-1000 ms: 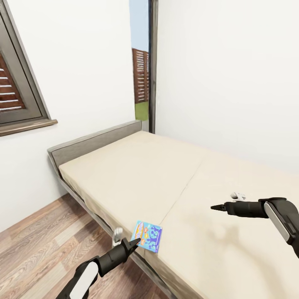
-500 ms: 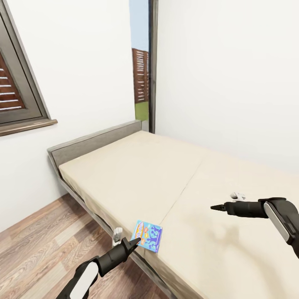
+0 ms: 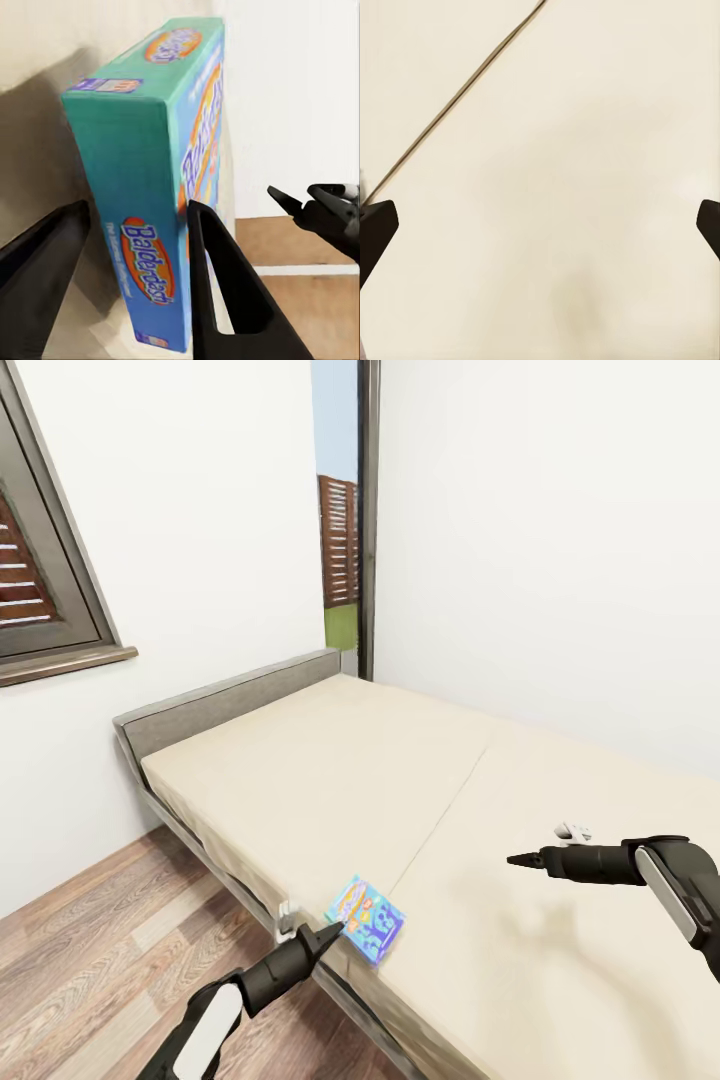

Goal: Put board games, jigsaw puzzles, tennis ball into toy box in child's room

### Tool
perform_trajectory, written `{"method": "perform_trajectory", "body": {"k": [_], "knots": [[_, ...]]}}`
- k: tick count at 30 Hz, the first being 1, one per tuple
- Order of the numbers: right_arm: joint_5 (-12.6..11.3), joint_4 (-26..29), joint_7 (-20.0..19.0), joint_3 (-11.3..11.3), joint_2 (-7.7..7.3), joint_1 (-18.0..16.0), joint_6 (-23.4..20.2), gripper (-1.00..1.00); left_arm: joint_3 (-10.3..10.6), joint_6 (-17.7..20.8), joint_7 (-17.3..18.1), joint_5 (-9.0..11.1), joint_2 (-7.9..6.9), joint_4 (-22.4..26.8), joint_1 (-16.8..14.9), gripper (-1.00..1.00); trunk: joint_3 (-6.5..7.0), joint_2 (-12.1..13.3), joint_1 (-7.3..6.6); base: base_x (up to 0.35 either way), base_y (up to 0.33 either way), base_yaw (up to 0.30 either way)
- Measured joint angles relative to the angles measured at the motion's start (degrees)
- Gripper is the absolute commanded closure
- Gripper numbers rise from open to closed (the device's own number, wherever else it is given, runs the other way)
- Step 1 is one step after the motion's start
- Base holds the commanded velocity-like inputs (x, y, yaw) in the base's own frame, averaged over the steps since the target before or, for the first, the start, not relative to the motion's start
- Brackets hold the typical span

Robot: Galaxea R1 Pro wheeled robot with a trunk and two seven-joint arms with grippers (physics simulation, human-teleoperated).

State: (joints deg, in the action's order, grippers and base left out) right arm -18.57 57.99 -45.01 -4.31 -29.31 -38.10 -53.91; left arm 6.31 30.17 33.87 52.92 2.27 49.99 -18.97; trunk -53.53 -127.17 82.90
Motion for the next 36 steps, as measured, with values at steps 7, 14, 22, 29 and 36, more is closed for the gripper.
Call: {"method": "perform_trajectory", "body": {"k": [7, 14, 22, 29, 36], "knots": [[0.0, 0.0, 0.0, 0.0, 0.00, 0.0, 0.0, -1.00, 1.9, 0.0, 0.0, -1.3, 0.19, 1.4, 0.1, 1.00, 0.00, 0.0, 0.00, 0.000, 0.000, 0.000], [0.0, 0.0, 0.0, 0.0, 0.00, 0.0, 0.0, -1.00, 3.7, 0.0, 0.0, -1.5, 0.22, 1.8, 0.1, 1.00, 0.00, 0.0, 0.00, 0.000, 0.000, 0.000], [0.0, 0.0, 0.0, 0.0, 0.03, 0.0, 0.0, -1.00, 4.2, 0.0, 0.0, -1.6, 0.09, 3.3, 0.2, 1.00, 0.00, 0.0, 0.00, 0.000, 0.000, 0.000], [0.0, 0.0, 0.0, 0.0, 0.07, 0.0, 0.0, -1.00, 4.2, 0.0, 0.0, -1.6, 0.03, 3.7, 0.3, 1.00, 0.00, 0.0, 0.00, 0.000, 0.000, 0.000], [0.0, 0.0, 0.0, 0.0, 0.08, 0.0, 0.0, -1.00, 4.2, 0.0, 0.0, -1.7, -0.02, 3.9, 0.4, 1.00, 0.00, 0.0, 0.00, 0.000, 0.000, 0.000]]}}
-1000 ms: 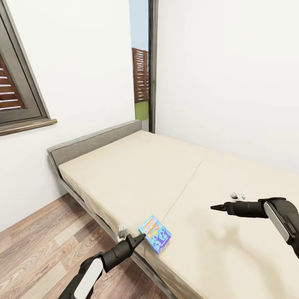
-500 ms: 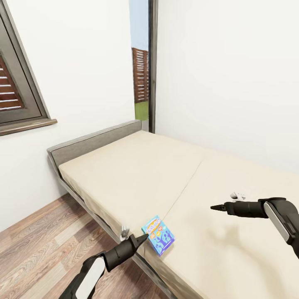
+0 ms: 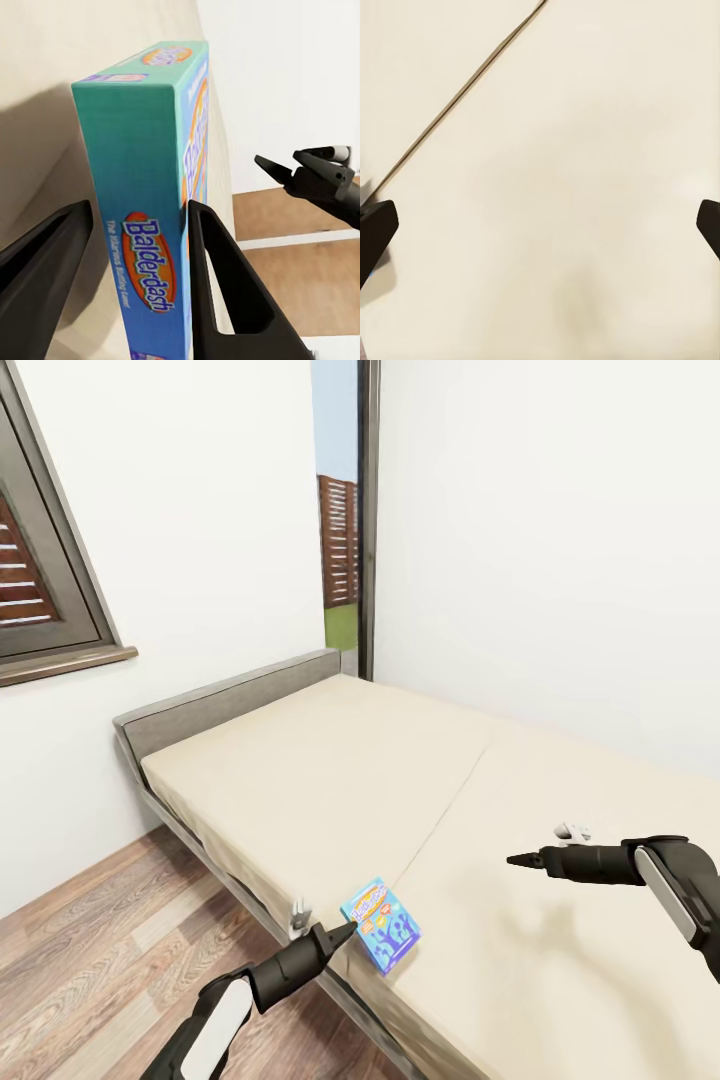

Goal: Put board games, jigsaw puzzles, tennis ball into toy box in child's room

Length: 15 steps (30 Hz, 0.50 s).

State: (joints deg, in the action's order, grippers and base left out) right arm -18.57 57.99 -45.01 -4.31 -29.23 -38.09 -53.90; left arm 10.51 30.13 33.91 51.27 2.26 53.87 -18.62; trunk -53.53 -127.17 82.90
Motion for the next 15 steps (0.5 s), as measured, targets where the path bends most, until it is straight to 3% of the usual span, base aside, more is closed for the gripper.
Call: {"method": "perform_trajectory", "body": {"k": [15], "knots": [[0.0, 0.0, 0.0, 0.0, 0.14, 0.0, 0.0, -1.00, -0.1, 0.0, 0.1, 0.0, -0.11, 0.3, 0.0, 1.00, 0.00, 0.0, 0.00, 0.000, 0.000, 0.000]]}}
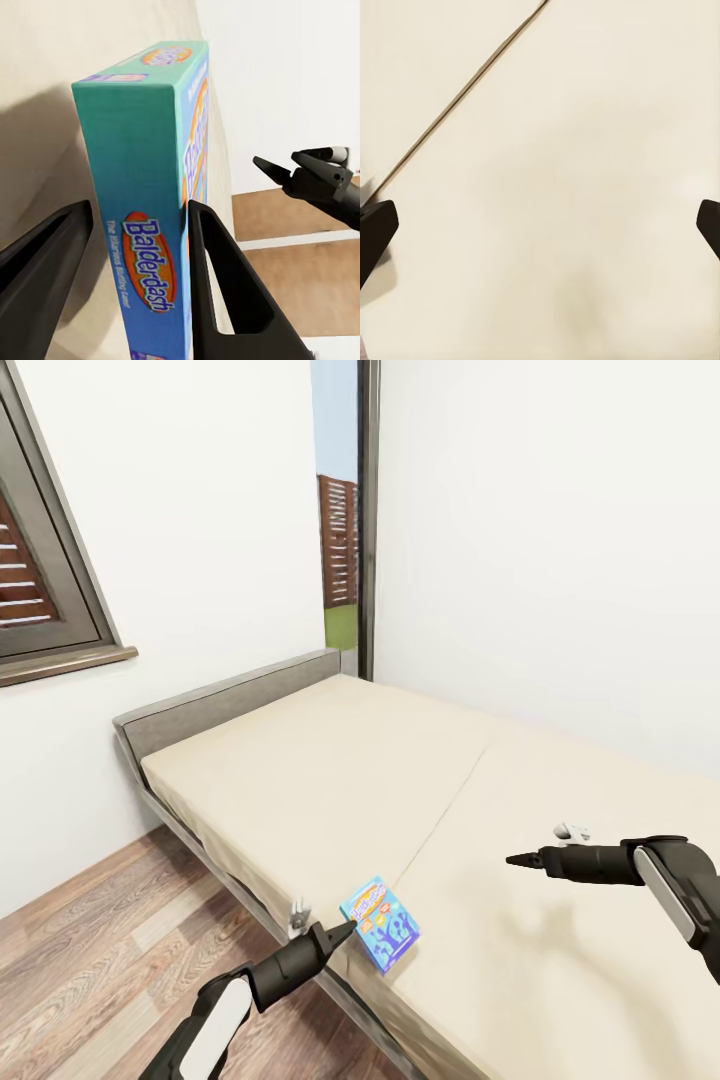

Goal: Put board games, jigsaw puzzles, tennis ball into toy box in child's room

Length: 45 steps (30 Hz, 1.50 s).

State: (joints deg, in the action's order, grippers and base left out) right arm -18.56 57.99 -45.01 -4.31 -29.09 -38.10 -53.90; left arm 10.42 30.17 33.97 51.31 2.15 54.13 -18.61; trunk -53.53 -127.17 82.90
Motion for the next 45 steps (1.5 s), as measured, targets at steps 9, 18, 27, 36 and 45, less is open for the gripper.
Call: {"method": "perform_trajectory", "body": {"k": [9, 18, 27, 36, 45], "knots": [[0.1, -0.6, 0.1, 0.0, -0.13, 0.2, 0.5, -1.00, 0.1, 0.1, 1.0, 0.1, -0.17, 1.2, 0.2, 1.00, 0.00, 0.0, 0.00, 0.000, 0.000, 0.000], [0.2, -1.0, 0.3, 0.0, -0.12, 0.7, 1.3, -1.00, 0.1, 0.1, 2.2, -0.1, -0.25, 1.4, 0.4, 1.00, 0.00, 0.0, 0.00, 0.000, 0.000, 0.000], [0.3, -0.6, 0.1, 0.0, 0.01, 0.8, 1.8, -1.00, 0.2, 0.2, 2.5, -0.2, -0.29, 1.2, 0.4, 1.00, 0.00, 0.0, 0.00, 0.000, 0.000, 0.000], [0.2, -0.2, 0.1, 0.0, 0.22, 0.9, 1.7, -1.00, 0.3, 0.5, 2.5, -0.1, -0.27, 1.2, 0.4, 1.00, 0.00, 0.0, 0.01, -0.025, 0.000, 0.000], [0.2, 0.0, 0.2, -0.1, 0.33, 0.9, 1.6, -1.00, 0.3, 0.9, 2.5, 0.1, -0.10, 1.5, 0.4, 1.00, 0.36, 0.8, -0.43, -0.026, 0.000, 0.000]]}}
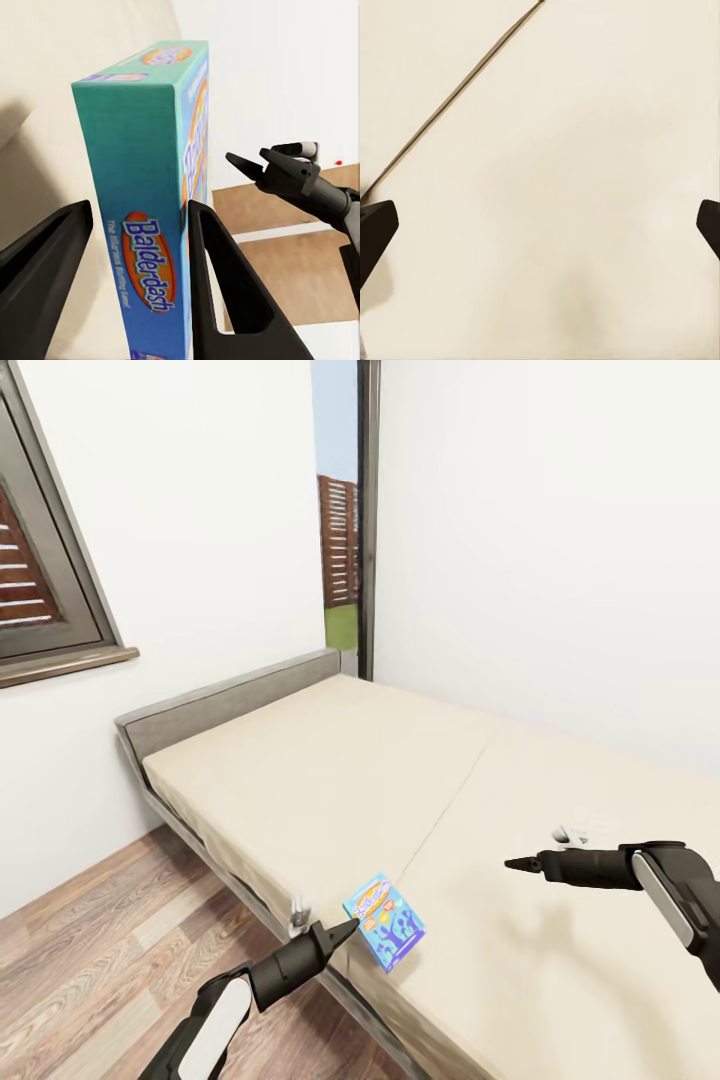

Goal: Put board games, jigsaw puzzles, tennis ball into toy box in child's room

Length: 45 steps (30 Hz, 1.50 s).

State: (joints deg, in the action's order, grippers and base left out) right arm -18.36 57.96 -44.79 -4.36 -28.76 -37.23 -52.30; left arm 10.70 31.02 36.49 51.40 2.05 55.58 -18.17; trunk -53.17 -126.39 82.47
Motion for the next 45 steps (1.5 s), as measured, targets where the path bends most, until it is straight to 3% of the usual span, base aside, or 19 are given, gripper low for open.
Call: {"method": "perform_trajectory", "body": {"k": [27, 38, 45], "knots": [[0.1, 0.0, 0.2, 0.0, 0.36, 0.0, -0.2, -1.00, -0.2, -0.1, 0.1, -0.2, -0.37, 0.1, 0.4, 1.00, 5.17, 10.8, -5.93, -0.002, 0.000, -0.012], [0.0, 0.0, 0.2, 0.0, 0.40, 0.0, -0.3, -1.00, -0.2, -0.2, 0.1, -0.2, -0.46, 0.0, 0.3, 1.00, 7.18, 15.2, -8.35, 0.000, 0.000, -0.243], [0.0, 0.0, 0.3, 0.0, 0.37, 0.0, -0.3, -1.00, -0.2, -0.4, 0.1, -0.2, -0.41, 0.0, 0.4, 1.00, 7.21, 15.3, -8.36, 0.000, 0.000, -0.087]]}}
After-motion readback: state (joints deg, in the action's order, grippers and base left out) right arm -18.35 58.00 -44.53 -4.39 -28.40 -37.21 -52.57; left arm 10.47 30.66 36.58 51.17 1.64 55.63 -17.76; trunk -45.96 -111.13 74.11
